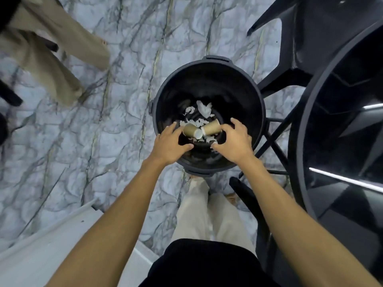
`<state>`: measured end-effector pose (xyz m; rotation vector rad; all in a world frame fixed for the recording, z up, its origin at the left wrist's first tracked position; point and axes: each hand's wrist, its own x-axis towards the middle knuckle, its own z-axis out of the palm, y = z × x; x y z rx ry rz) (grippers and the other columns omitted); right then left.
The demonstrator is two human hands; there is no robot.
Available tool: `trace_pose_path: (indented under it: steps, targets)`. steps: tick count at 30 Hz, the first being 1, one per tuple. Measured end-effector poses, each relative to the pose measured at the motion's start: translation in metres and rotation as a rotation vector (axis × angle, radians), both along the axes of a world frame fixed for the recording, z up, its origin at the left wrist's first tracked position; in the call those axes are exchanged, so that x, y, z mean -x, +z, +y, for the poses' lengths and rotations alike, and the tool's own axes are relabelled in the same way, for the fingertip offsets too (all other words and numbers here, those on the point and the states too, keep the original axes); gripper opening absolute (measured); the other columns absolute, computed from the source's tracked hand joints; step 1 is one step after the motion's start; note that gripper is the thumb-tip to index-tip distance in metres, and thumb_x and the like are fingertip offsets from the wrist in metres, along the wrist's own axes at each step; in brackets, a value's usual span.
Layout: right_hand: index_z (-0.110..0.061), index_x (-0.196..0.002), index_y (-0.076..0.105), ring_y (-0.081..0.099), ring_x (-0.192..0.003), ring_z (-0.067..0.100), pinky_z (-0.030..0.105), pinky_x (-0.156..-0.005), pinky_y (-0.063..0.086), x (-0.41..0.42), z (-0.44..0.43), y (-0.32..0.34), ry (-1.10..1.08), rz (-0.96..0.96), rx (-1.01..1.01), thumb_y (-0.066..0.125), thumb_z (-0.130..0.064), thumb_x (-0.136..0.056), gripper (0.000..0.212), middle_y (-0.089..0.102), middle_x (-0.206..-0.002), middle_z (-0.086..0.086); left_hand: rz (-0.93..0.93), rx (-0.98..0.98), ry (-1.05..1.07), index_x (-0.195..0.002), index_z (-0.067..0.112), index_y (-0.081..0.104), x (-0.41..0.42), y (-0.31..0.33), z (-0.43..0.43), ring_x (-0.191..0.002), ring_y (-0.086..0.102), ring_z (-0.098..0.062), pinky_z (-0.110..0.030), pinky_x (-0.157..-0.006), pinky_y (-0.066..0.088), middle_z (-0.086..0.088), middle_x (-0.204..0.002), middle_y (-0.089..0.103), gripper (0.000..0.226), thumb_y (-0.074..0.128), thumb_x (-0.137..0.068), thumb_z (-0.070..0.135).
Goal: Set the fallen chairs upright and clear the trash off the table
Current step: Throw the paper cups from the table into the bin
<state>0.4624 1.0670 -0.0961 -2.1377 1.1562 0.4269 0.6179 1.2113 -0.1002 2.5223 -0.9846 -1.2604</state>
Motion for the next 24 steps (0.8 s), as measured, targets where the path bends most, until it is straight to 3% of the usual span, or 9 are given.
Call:
trace_pose_path:
  steps: [9, 20, 24]
  targets:
    - [-0.019, -0.124, 0.058, 0.039, -0.132, 0.03, 0.042, -0.098, 0.039, -0.004, -0.002, 0.06, -0.02, -0.135, 0.057, 0.071, -0.032, -0.084, 0.045, 0.042, -0.145, 0.006, -0.044, 0.14, 0.023, -0.149, 0.021, 0.039, -0.002, 0.067, -0.019, -0.147, 0.026, -0.021, -0.041, -0.119, 0.024, 0.0, -0.161, 0.028, 0.065, 0.062, -0.092, 0.043]
    - [-0.019, -0.122, 0.063, 0.046, -0.126, 0.022, 0.038, -0.105, 0.04, 0.043, -0.006, 0.166, -0.04, -0.341, 0.14, 0.061, -0.024, -0.089, 0.033, 0.058, -0.131, 0.0, -0.183, 0.278, -0.094, -0.14, 0.02, 0.054, 0.037, 0.166, -0.037, -0.141, 0.036, -0.02, -0.037, -0.115, 0.028, -0.002, -0.152, 0.043, 0.05, 0.056, -0.095, 0.041]
    - [-0.02, -0.12, 0.064, 0.049, -0.12, 0.019, 0.035, -0.099, 0.042, 0.091, -0.011, 0.194, -0.122, -0.398, 0.2, 0.062, -0.028, -0.088, 0.033, 0.061, -0.125, -0.001, -0.19, 0.343, -0.16, -0.135, 0.02, 0.058, 0.069, 0.191, -0.051, -0.137, 0.041, -0.019, -0.036, -0.112, 0.031, 0.0, -0.147, 0.05, 0.044, 0.056, -0.095, 0.038]
